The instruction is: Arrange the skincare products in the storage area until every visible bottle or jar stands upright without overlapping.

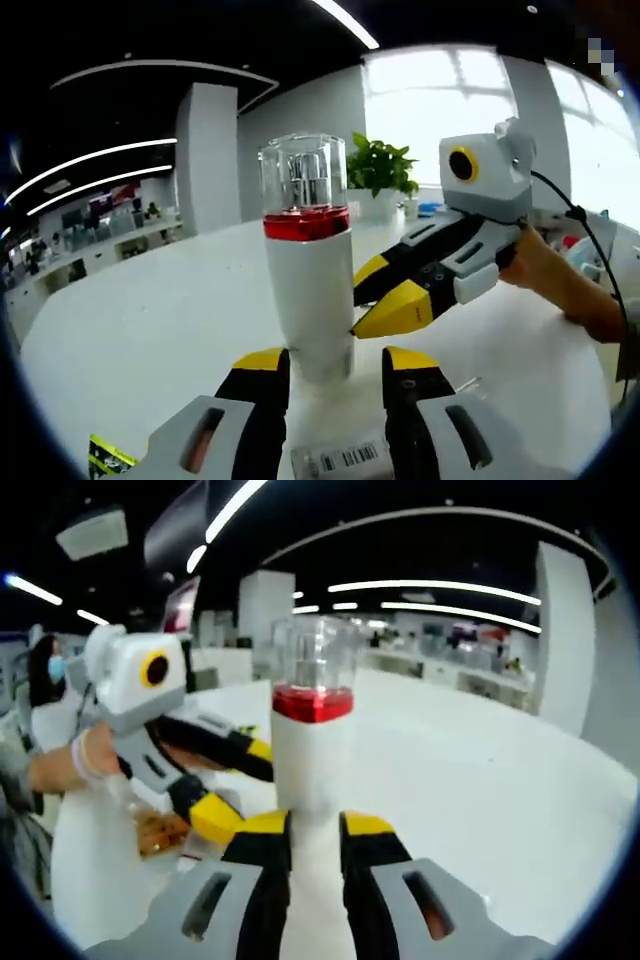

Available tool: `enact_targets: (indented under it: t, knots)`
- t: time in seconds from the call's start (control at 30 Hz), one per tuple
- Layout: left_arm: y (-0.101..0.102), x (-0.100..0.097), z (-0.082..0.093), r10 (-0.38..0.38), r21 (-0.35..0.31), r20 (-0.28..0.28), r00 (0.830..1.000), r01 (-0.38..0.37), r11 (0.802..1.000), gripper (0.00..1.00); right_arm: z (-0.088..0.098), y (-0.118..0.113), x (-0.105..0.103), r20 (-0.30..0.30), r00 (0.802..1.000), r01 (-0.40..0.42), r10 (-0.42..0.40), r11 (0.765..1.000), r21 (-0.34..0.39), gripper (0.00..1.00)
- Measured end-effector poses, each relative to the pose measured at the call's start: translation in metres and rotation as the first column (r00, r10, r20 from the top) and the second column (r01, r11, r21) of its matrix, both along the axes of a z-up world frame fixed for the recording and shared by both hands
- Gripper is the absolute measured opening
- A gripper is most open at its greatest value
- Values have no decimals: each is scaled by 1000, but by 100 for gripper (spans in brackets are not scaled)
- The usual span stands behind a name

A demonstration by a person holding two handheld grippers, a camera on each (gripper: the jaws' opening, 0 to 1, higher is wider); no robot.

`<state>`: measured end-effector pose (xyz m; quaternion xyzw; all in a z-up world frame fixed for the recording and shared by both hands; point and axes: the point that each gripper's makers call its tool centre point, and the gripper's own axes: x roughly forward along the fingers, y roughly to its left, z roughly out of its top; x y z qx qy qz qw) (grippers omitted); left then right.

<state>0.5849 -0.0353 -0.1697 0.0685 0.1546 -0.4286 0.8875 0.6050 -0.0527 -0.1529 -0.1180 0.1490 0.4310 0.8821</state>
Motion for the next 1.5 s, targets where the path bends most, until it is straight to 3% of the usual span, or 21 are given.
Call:
enact_targets:
  t: [0.27,0.4,0.5,0.6,0.67,0.8,0.9,0.93,0.97,1.1,1.17,1.23,1.33,1.4,1.5]
  knots:
    - [-7,-6,1,-32,-8,-8,999,32,999,37,-3,-14,14,18,998,60,-59,998,-22,3]
    - [-15,-12,0,-71,-14,-18,997,71,997,36,-6,-22,27,30,995,100,-100,995,-13,4]
    - [-18,-18,2,-102,-32,-51,993,100,994,36,-8,-29,35,45,991,125,-124,992,-16,13]
    - [-8,-12,11,-66,-70,-56,996,62,996,37,0,-30,33,49,993,105,-105,994,1,21]
    - [2,-3,12,-14,-69,-42,999,12,998,38,9,-18,19,34,999,16,-18,998,59,22]
    - [12,5,7,7,-95,-70,998,-13,995,39,14,-1,7,12,1000,-16,15,993,119,28]
    - [17,10,4,25,-97,-88,996,-34,995,41,9,4,11,29,999,36,-39,994,103,34]
    - [19,11,4,36,-92,-87,996,-44,995,41,8,3,14,42,997,54,-58,994,94,31]
    - [22,13,4,51,-82,-85,995,-58,995,43,7,-2,21,52,989,130,-136,986,106,27]
    - [27,16,3,74,-61,-71,995,-78,995,44,2,5,20,33,990,132,-139,979,154,24]
    - [27,16,2,76,-57,-69,995,-80,995,44,3,8,21,66,993,89,-99,986,140,24]
    - [27,15,2,75,-60,-75,994,-79,995,45,2,10,21,46,997,52,-61,984,169,23]
    - [27,15,2,78,-66,-78,994,-83,994,46,2,17,17,41,997,-66,59,977,205,23]
    - [27,15,2,74,-64,-79,994,-79,995,46,3,20,14,79,987,-153,140,969,192,23]
    - [27,14,1,73,-45,-67,995,-76,996,46,3,23,7,72,972,-235,225,949,211,23]
